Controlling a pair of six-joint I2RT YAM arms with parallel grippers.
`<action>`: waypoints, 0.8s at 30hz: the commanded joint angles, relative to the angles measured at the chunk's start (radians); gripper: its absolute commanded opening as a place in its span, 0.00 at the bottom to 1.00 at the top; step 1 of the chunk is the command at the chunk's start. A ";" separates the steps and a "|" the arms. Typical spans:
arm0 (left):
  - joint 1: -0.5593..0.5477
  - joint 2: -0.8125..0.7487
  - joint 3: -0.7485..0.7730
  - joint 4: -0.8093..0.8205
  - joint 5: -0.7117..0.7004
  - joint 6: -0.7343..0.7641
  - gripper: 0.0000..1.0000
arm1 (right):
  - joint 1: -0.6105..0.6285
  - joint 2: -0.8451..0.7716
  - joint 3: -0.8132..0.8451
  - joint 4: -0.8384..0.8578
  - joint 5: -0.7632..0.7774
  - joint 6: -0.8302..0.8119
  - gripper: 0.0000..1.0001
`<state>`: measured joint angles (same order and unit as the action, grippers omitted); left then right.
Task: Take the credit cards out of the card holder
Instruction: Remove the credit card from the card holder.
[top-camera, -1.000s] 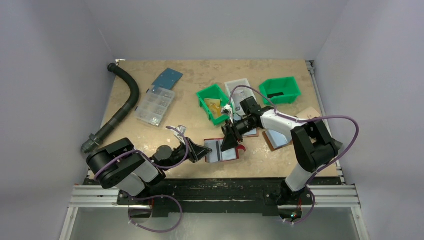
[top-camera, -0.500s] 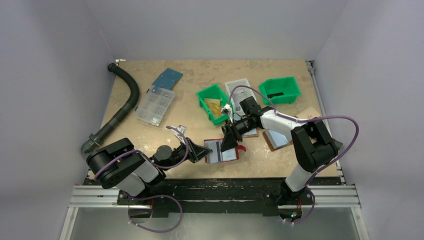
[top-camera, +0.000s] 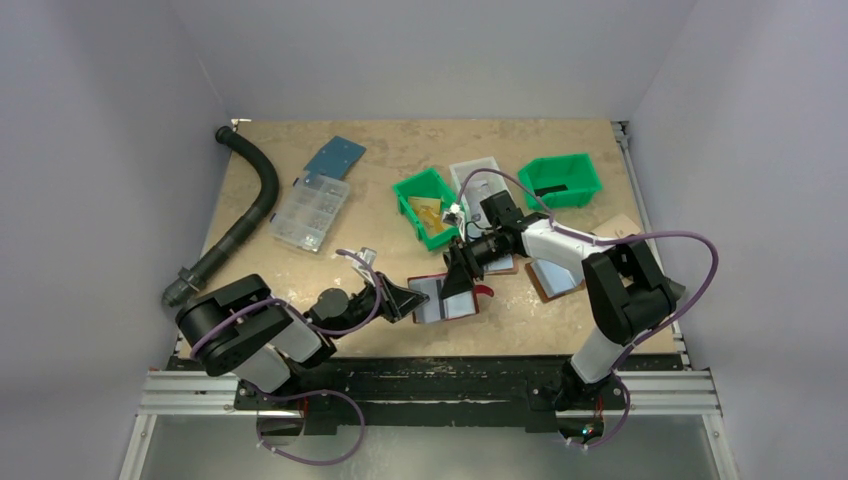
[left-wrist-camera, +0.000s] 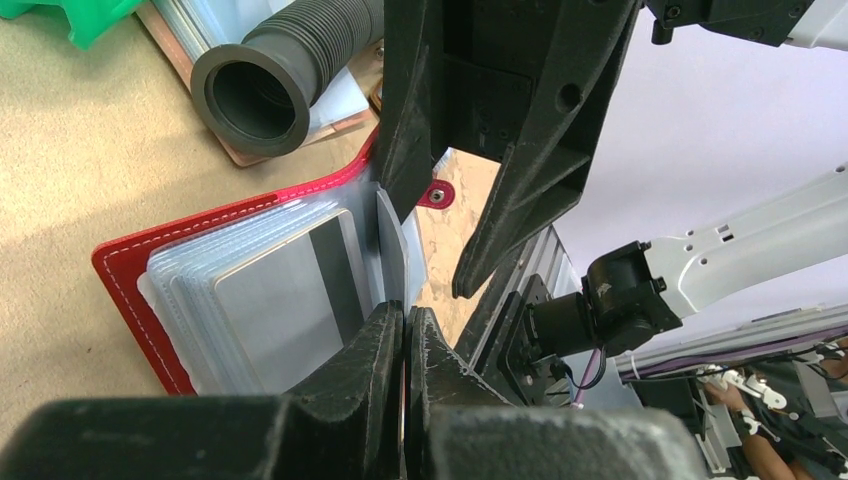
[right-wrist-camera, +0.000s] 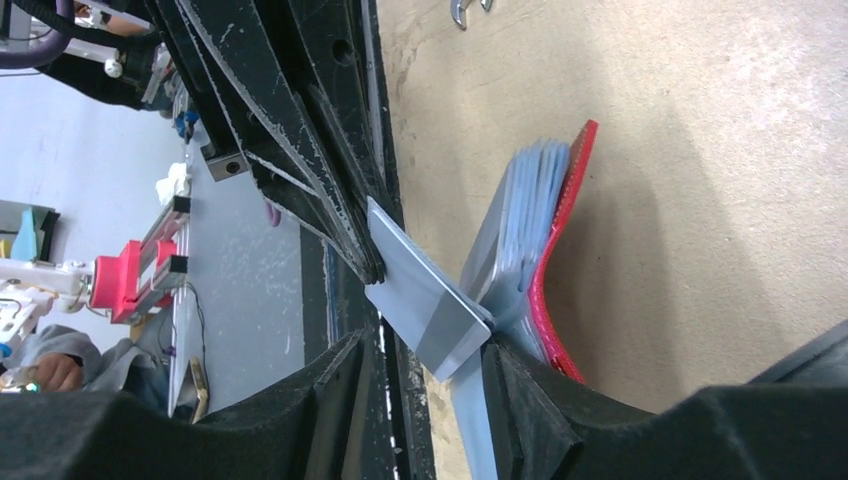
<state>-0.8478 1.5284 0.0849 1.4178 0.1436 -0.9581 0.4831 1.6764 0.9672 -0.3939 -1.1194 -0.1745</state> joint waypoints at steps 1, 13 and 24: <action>-0.017 0.006 0.044 0.290 0.007 -0.007 0.00 | -0.001 -0.016 0.014 0.049 -0.076 0.024 0.49; -0.017 -0.027 0.006 0.204 -0.058 0.000 0.00 | -0.024 -0.032 0.017 0.043 -0.150 0.006 0.00; -0.011 -0.144 -0.001 0.010 -0.051 0.053 0.30 | -0.045 -0.051 0.021 0.000 -0.125 -0.063 0.00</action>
<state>-0.8597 1.4357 0.0784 1.4139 0.0971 -0.9451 0.4400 1.6707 0.9672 -0.3798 -1.2224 -0.1860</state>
